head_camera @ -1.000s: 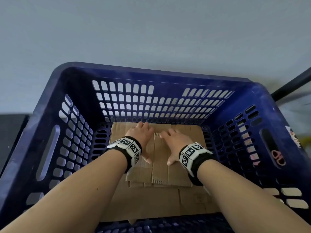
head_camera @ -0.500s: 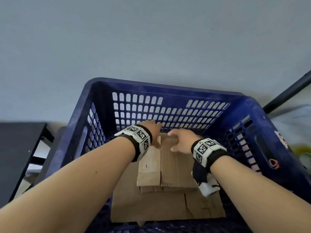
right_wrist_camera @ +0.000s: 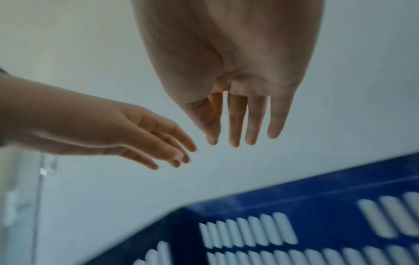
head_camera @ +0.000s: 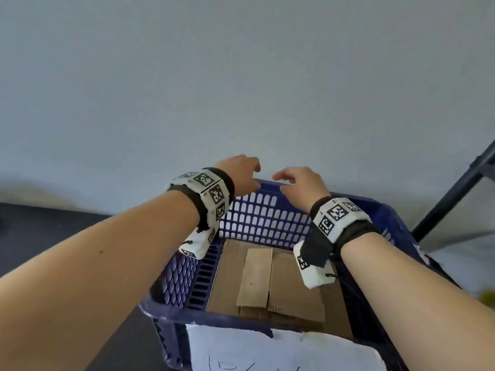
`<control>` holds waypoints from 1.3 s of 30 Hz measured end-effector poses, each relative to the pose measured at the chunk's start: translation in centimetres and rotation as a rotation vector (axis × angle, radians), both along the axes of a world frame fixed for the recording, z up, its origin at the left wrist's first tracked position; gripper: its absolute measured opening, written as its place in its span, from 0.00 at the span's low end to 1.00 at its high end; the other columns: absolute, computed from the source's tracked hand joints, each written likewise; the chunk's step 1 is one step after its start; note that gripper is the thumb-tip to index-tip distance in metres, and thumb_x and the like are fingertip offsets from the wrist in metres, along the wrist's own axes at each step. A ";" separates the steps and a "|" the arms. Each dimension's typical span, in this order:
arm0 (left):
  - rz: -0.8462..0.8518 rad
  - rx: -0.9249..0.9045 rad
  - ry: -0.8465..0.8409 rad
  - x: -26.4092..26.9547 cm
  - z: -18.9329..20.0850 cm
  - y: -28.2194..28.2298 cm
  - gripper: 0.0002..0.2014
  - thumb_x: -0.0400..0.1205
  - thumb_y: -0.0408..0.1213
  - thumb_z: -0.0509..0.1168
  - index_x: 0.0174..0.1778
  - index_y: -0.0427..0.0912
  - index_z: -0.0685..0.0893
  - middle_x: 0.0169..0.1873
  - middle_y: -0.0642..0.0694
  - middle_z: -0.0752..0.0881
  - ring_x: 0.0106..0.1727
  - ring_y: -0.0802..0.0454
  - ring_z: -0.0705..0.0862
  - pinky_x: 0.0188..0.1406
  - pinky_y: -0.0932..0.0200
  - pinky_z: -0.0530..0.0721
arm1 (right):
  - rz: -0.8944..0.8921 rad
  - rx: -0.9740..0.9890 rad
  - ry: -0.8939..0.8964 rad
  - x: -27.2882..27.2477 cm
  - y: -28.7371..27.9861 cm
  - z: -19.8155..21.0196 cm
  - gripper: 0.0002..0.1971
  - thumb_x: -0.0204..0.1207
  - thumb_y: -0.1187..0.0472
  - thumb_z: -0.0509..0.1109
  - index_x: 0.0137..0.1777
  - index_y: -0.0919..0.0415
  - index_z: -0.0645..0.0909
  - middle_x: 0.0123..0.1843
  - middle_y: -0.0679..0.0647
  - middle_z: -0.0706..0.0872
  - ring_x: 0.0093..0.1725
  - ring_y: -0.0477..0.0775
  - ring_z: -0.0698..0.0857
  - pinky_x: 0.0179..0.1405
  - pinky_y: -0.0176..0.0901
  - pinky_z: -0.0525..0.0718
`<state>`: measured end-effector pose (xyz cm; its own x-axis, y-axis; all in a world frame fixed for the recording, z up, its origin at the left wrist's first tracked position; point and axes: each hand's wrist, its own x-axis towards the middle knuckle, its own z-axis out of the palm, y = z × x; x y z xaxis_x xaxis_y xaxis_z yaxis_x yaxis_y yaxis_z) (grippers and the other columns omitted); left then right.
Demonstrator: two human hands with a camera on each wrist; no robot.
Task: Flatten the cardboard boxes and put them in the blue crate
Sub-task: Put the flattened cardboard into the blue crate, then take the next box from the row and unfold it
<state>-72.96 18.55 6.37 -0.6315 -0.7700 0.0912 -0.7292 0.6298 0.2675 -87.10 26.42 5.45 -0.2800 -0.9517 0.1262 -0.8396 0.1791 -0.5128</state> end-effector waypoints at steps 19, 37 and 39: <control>0.525 -0.017 0.309 29.7 -1.3 6.8 0.16 0.80 0.42 0.65 0.64 0.49 0.81 0.62 0.47 0.78 0.64 0.51 0.77 0.59 0.59 0.74 | 0.485 -0.182 -0.176 27.4 0.2 0.6 0.19 0.76 0.71 0.61 0.55 0.52 0.87 0.59 0.48 0.88 0.62 0.49 0.83 0.62 0.36 0.76; 0.684 0.098 0.283 65.8 -9.9 -2.9 0.13 0.80 0.42 0.67 0.60 0.49 0.83 0.62 0.48 0.79 0.63 0.50 0.78 0.62 0.56 0.76 | 0.554 0.130 -0.191 62.3 -13.1 -10.1 0.16 0.76 0.69 0.61 0.49 0.50 0.88 0.52 0.51 0.87 0.51 0.50 0.84 0.52 0.41 0.81; 0.692 0.126 0.304 68.0 -11.1 -4.7 0.13 0.80 0.41 0.67 0.60 0.50 0.82 0.61 0.49 0.80 0.63 0.51 0.78 0.61 0.58 0.76 | 0.538 0.161 -0.166 64.3 -14.1 -10.9 0.16 0.77 0.68 0.61 0.51 0.50 0.88 0.52 0.50 0.87 0.48 0.49 0.82 0.47 0.38 0.78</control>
